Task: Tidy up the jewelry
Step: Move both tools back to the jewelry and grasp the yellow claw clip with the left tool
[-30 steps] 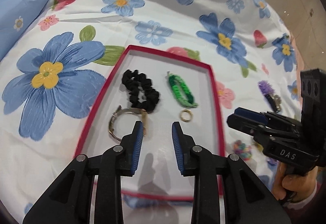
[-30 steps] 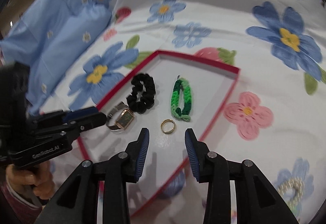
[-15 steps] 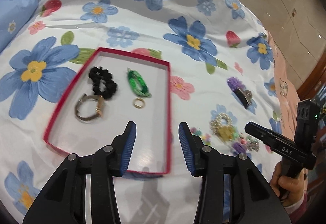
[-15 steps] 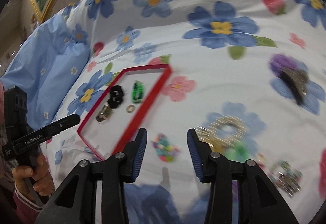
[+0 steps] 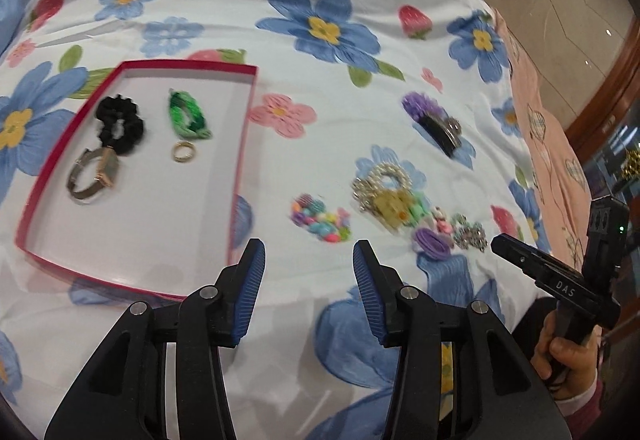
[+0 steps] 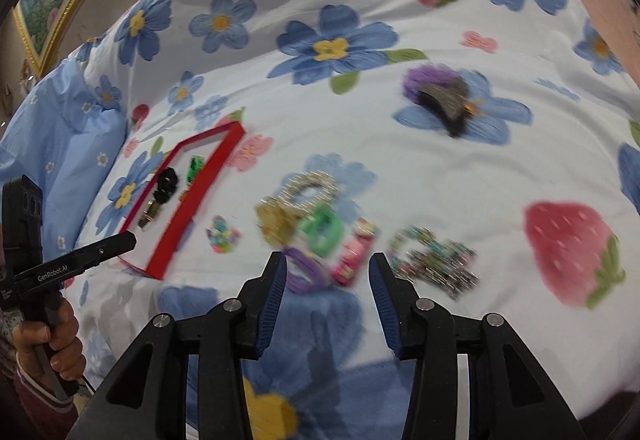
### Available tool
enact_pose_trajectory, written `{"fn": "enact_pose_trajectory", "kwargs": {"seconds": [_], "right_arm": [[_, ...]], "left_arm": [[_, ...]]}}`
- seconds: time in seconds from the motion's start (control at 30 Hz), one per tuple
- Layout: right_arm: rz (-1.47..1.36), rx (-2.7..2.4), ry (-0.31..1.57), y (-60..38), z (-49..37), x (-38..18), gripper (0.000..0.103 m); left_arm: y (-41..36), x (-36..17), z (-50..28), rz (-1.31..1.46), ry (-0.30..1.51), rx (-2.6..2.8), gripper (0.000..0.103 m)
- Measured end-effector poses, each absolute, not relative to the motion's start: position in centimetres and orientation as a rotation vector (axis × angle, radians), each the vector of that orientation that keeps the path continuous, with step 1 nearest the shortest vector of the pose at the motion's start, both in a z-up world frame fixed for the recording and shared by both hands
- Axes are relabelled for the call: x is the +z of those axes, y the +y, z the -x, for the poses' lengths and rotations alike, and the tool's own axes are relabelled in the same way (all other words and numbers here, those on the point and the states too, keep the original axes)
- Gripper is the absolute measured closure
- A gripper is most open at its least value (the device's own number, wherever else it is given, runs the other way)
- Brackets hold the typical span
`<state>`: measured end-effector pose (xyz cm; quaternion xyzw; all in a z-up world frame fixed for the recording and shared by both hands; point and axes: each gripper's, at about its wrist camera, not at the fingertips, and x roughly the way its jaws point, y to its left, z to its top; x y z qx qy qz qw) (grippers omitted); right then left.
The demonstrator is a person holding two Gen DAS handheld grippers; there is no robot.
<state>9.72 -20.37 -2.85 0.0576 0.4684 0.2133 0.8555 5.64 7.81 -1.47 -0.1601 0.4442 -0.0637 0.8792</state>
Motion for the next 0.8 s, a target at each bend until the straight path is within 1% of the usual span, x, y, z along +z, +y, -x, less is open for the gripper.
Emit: {"fn": "enact_pose_trajectory", "kwargs": {"seconds": [0.13, 0.3, 0.43, 0.5, 0.8], "right_arm": [[-0.135, 0.410, 0.997, -22.5, -9.1, -3.7, 0.058], [-0.146, 0.377, 1.002, -24.2, -9.0, -4.2, 0.058], [-0.152, 0.368, 1.004, -24.8, -9.2, -4.5, 0.058], [-0.143, 0.363, 1.006, -24.9, -9.5, -4.7, 0.057], [-0.144, 0.354, 0.999, -25.5, -10.7, -4.9, 0.057]], "left_arm": [[6.5, -1.8, -6.1, 0.322, 0.945, -0.152, 0.055], [4.6, -2.2, -6.9, 0.298, 0.963, -0.172, 0.054], [3.1, -2.3, -8.0, 0.272, 0.970, -0.188, 0.054], [2.3, -2.4, -8.8, 0.255, 0.974, -0.197, 0.051], [-0.2, -2.9, -12.3, 0.220, 0.987, -0.234, 0.046]]}}
